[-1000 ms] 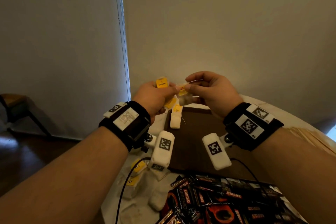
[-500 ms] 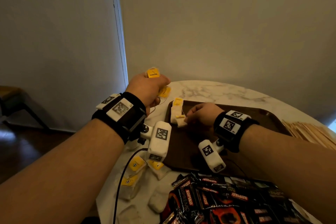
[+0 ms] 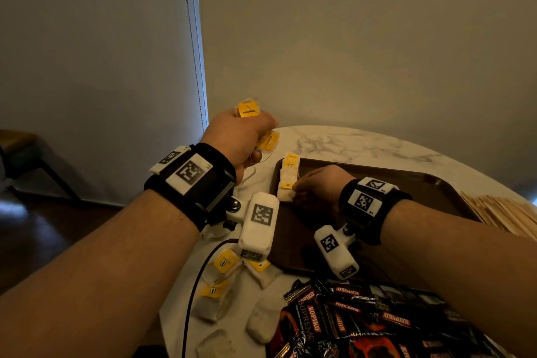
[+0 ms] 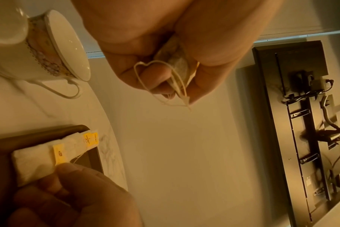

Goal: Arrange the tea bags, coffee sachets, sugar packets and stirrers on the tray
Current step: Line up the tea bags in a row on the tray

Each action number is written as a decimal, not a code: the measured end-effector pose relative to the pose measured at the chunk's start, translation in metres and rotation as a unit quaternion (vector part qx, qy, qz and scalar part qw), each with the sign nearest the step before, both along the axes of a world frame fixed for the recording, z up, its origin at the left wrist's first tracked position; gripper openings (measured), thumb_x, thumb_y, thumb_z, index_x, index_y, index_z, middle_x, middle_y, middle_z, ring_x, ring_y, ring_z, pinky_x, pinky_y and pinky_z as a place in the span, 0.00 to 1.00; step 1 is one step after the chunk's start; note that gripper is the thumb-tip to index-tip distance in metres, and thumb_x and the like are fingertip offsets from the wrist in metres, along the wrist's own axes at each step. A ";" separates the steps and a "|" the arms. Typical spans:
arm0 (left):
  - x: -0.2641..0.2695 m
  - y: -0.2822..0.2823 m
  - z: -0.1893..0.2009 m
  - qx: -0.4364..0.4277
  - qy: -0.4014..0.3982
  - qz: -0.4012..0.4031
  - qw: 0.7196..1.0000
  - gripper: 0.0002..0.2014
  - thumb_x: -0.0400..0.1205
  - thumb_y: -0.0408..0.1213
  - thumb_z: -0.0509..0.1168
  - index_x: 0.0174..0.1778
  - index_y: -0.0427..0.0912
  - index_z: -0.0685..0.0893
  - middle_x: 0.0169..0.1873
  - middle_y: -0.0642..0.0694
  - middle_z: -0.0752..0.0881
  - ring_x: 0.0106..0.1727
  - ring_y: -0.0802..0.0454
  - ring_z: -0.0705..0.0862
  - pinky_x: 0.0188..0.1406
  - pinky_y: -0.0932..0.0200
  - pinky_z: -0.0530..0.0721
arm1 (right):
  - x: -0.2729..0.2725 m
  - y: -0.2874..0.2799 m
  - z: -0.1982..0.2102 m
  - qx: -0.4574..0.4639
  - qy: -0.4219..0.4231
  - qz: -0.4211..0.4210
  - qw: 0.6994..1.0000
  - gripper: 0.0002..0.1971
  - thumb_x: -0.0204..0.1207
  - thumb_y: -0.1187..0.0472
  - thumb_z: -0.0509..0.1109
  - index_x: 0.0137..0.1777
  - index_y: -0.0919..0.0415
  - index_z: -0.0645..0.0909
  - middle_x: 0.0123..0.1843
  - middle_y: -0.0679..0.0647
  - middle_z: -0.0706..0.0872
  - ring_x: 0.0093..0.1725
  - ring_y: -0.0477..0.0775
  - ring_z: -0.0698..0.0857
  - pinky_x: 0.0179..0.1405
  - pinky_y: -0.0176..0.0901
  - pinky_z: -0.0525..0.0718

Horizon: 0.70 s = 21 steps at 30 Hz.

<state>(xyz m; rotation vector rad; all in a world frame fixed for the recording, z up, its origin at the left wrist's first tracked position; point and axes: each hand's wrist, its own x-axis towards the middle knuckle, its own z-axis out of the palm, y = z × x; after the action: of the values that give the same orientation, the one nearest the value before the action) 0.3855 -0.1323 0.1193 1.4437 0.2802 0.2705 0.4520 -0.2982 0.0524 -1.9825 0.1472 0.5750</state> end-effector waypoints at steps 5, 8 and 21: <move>-0.002 0.001 0.002 -0.007 0.006 0.004 1.000 0.06 0.81 0.38 0.76 0.46 0.45 0.84 0.40 0.45 0.84 0.31 0.51 0.79 0.21 0.63 0.77 | 0.003 -0.006 -0.004 0.038 0.017 -0.018 0.999 0.12 0.84 0.66 0.71 0.65 0.69 0.84 0.52 0.63 0.92 0.57 0.60 0.92 0.67 0.58 0.87; -0.005 -0.004 0.001 -0.026 0.023 -0.005 0.999 0.06 0.81 0.34 0.73 0.45 0.45 0.82 0.42 0.43 0.82 0.36 0.49 0.80 0.23 0.61 0.79 | 0.000 -0.008 -0.004 0.069 0.024 -0.020 0.997 0.11 0.85 0.65 0.71 0.64 0.69 0.85 0.52 0.63 0.92 0.56 0.61 0.92 0.66 0.58 0.88; -0.027 -0.065 -0.033 -0.155 -0.009 -0.088 0.984 0.16 0.81 0.14 0.61 0.57 0.37 0.81 0.54 0.33 0.87 0.52 0.40 0.90 0.43 0.48 0.93 | -0.065 -0.060 0.044 0.139 -0.227 0.054 0.962 0.05 0.77 0.58 0.80 0.48 0.59 0.89 0.40 0.53 0.91 0.37 0.46 0.86 0.36 0.39 0.84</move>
<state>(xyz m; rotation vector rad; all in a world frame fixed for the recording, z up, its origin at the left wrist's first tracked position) 0.3586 -0.1974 0.0862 1.1487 0.1694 0.0913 0.3870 -0.3580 0.0962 -1.8021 -0.3114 0.1825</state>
